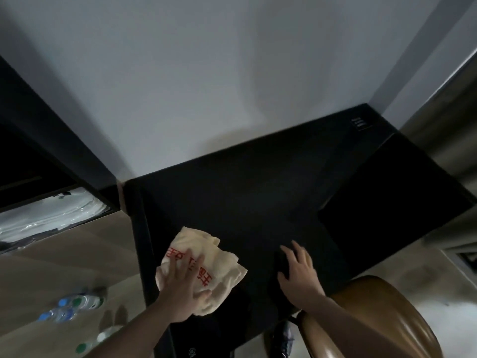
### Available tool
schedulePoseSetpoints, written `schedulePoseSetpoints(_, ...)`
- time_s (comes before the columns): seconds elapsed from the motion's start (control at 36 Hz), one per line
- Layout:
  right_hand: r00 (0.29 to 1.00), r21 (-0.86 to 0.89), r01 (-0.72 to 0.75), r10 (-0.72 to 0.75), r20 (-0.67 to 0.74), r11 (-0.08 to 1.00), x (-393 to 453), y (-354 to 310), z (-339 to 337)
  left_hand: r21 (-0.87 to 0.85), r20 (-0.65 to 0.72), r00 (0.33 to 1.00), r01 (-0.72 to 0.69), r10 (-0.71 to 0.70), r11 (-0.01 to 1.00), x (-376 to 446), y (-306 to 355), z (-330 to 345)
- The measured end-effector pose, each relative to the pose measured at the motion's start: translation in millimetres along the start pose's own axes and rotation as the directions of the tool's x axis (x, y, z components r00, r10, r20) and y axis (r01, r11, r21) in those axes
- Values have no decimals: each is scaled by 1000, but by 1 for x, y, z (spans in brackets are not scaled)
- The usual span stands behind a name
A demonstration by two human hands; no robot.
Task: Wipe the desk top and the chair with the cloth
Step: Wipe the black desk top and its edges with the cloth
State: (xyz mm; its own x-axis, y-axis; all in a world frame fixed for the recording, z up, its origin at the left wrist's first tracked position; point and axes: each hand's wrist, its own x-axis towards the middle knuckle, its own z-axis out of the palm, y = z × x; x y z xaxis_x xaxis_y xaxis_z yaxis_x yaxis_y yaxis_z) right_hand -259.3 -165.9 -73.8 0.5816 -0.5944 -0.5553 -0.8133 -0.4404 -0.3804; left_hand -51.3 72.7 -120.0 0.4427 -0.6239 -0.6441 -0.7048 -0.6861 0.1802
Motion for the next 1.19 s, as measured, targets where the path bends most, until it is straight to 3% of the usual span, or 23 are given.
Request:
schedulePoseSetpoints(0.17,995,-6,-99,99,-11,995,-2,46,-21,26,70,995,67,-69,997,21,18,-25)
schedulePoseSetpoints(0.42,986,72,-154,157,-48,985,16,99,-46,-123,113,980,178,-164,976,72,75,-44)
schedulePoseSetpoints(0.56,987,103,-150,155,-42,983,28,125,-64,-101,90,990,122,-113,987,97,142,-58)
schedulePoseSetpoints(0.81,977,149,-201,209,-41,968,42,131,-83,-175,204,979,10,26,985,139,232,-91)
schedulePoseSetpoints(0.86,980,153,-183,192,-47,971,45,116,-83,-301,173,983,-7,62,953,135,230,-104)
schedulePoseSetpoints(0.94,988,155,-126,139,-73,980,47,81,-78,-628,-16,996,-82,92,774,122,210,-114)
schedulePoseSetpoints(1.03,996,131,-59,67,-55,990,51,40,-67,-760,-203,979,-175,27,627,100,182,-112)
schedulePoseSetpoints(1.08,999,108,-45,46,-10,993,56,13,-56,-714,-269,963,-189,-15,675,92,160,-104)
schedulePoseSetpoints(1.19,996,40,-35,32,79,999,73,-32,-30,-562,-197,978,-60,-63,825,83,117,-95)
